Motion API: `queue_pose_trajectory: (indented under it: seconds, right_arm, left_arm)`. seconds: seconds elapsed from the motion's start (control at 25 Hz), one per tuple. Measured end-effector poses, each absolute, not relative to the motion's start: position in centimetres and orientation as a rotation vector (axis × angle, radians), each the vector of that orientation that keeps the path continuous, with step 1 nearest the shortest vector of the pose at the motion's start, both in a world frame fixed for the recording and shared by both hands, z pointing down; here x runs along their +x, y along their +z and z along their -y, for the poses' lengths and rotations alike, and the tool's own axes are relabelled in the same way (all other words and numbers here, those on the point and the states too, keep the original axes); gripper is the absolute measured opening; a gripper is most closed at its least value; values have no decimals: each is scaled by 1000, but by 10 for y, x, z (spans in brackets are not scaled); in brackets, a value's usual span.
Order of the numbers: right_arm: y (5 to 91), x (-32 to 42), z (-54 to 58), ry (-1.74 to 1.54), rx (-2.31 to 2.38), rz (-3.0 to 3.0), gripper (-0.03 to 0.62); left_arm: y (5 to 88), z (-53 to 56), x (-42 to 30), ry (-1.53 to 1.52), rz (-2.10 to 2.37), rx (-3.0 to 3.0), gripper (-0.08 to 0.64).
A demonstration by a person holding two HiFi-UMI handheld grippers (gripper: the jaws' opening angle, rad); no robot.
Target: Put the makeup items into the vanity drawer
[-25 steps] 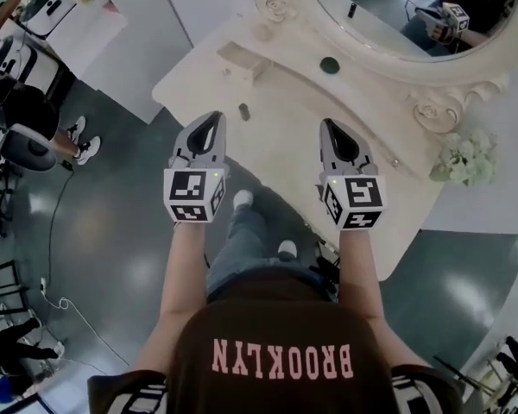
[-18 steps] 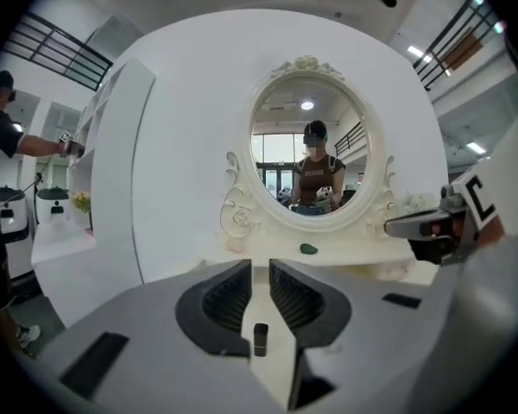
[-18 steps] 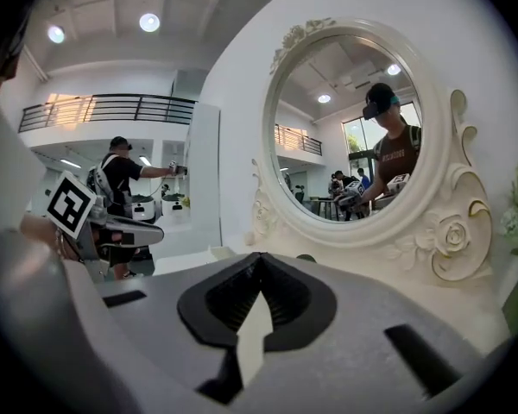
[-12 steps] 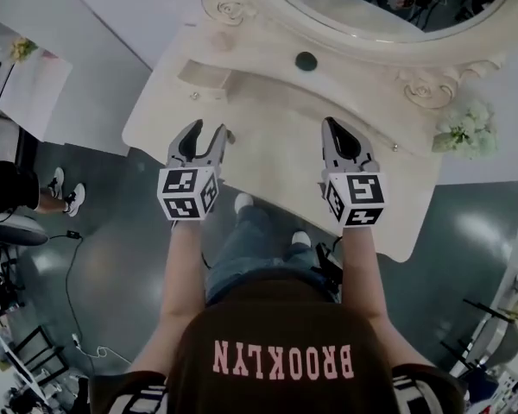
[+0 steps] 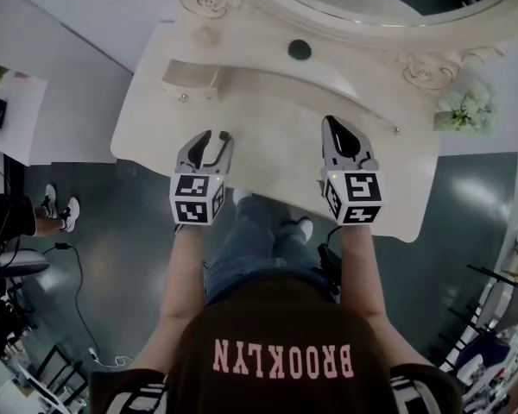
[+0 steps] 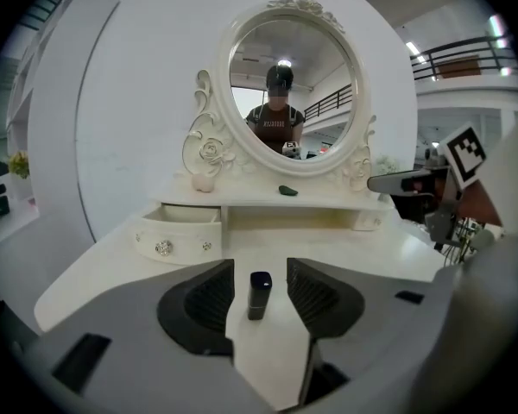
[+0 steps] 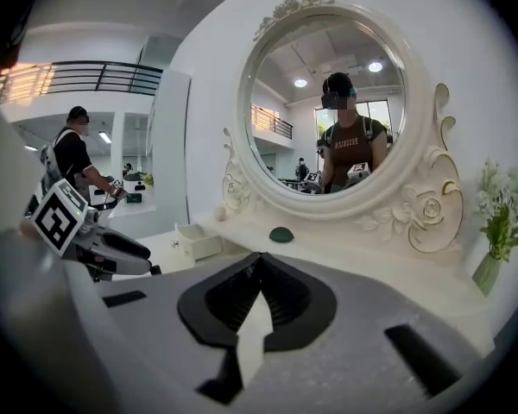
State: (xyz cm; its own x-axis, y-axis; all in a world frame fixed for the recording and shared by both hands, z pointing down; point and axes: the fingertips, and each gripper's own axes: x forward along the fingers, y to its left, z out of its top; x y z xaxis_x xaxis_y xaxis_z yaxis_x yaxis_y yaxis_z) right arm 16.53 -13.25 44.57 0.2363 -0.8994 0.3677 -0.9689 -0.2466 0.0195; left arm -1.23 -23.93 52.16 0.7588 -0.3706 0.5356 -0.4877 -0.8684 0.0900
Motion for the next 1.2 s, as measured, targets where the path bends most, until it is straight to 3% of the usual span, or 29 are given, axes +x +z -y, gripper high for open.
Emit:
queue_pose_trajectory:
  seconds: [0.32,0.4,1.2]
  right_arm:
    - [464,165,104,481,2274,1682,-2]
    - [466,167,98,485,2277,1670,-2]
    - [413,156,141,309,2285,1767,-2]
  left_arm:
    - [549,238,-11,829,706,2703,167]
    - [552,240,-13,848,741,2721,80]
    - [475,295,-30,653,912,2818,80]
